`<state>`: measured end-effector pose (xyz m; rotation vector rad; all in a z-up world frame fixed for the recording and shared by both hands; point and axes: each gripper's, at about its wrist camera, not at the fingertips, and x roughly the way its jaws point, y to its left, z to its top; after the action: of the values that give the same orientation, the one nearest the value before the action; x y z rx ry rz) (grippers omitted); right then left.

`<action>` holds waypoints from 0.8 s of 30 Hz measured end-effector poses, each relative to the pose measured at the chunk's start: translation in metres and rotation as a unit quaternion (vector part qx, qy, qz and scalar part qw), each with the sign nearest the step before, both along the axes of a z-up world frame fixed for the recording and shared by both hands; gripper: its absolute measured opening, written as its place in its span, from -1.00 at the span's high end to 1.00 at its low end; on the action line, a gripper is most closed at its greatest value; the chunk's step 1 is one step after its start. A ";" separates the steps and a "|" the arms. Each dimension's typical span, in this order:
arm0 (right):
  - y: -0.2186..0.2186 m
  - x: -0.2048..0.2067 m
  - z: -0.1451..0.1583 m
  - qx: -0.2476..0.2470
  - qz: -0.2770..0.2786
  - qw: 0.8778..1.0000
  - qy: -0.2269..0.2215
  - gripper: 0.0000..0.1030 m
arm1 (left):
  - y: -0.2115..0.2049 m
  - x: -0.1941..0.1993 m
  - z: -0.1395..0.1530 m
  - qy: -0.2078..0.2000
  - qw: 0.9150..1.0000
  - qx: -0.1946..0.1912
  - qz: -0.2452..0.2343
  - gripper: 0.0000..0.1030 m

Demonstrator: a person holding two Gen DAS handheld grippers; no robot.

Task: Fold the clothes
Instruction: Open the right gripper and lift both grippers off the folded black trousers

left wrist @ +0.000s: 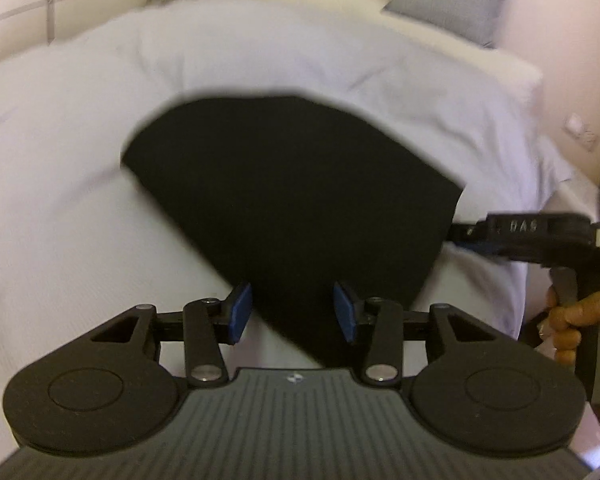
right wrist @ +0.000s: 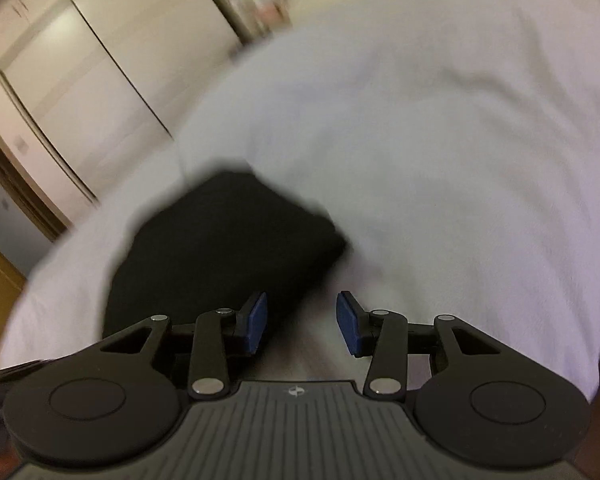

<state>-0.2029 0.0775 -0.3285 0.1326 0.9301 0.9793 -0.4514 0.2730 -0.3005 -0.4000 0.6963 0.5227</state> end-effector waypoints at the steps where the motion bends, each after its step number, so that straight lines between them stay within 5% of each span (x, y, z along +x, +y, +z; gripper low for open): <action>1: -0.003 -0.003 0.001 -0.002 -0.004 1.000 0.001 0.31 | -0.007 -0.002 -0.002 0.005 1.000 -0.008 0.009 0.23; 5: -0.018 -0.019 0.014 0.016 -0.008 1.000 -0.004 0.26 | -0.024 -0.007 0.004 0.015 0.999 -0.019 0.024 0.20; 9: -0.026 -0.033 0.024 0.042 0.015 0.999 0.001 0.14 | -0.040 -0.005 0.002 0.079 0.996 -0.007 0.048 0.05; 13: -0.020 -0.053 0.008 -0.039 0.036 0.999 0.003 0.11 | -0.063 -0.006 0.013 0.127 0.989 0.017 0.080 0.17; 24: -0.086 -0.088 0.061 0.019 0.023 0.999 -0.017 -0.16 | -0.121 -0.027 0.076 0.100 0.986 0.081 0.109 0.03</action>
<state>-0.2913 -0.0084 -0.2678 0.1263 0.8865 1.0397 -0.4789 0.1521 -0.2243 -0.2741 0.8007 0.8297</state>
